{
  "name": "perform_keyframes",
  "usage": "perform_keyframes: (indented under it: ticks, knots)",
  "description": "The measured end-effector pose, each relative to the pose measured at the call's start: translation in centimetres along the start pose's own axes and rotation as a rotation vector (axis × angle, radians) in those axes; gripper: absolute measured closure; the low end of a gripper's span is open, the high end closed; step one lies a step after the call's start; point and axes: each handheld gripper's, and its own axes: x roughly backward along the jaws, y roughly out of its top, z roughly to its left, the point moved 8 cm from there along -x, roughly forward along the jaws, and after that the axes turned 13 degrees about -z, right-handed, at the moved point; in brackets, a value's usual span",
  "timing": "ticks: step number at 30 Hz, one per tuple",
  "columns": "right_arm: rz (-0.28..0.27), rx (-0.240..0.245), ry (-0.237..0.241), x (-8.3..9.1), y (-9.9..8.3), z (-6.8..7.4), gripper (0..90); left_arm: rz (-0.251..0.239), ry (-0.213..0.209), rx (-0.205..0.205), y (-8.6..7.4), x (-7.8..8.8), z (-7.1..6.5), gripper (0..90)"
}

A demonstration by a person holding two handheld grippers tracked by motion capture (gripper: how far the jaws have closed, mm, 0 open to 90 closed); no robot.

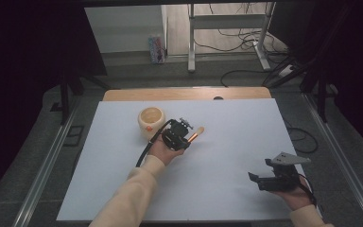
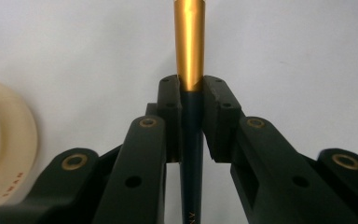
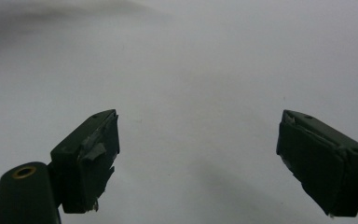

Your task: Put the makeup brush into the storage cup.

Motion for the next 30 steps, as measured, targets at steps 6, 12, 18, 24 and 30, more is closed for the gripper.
perform_keyframes:
  ticks: [6,12,18,24,30]
  knots:
    - [0.002,-0.001,0.000,0.0,0.0,0.0,13.3,-0.037,0.001,0.006,0.5,1.1,0.3,78.3]
    - [0.001,-0.003,0.000,0.0,0.0,0.0,13.3,-0.053,0.002,0.015,0.7,1.7,0.7,78.3]
    - [0.000,-0.005,-0.004,0.1,0.0,0.0,13.3,-0.068,-0.002,0.024,0.7,2.1,0.8,78.3]
    - [0.002,-0.003,-0.005,0.0,0.0,0.0,13.3,-0.088,-0.002,0.034,0.8,2.7,1.2,78.3]
    - [0.004,-0.003,-0.007,0.0,0.0,-0.1,13.3,-0.119,-0.010,0.059,0.9,3.2,1.7,78.3]
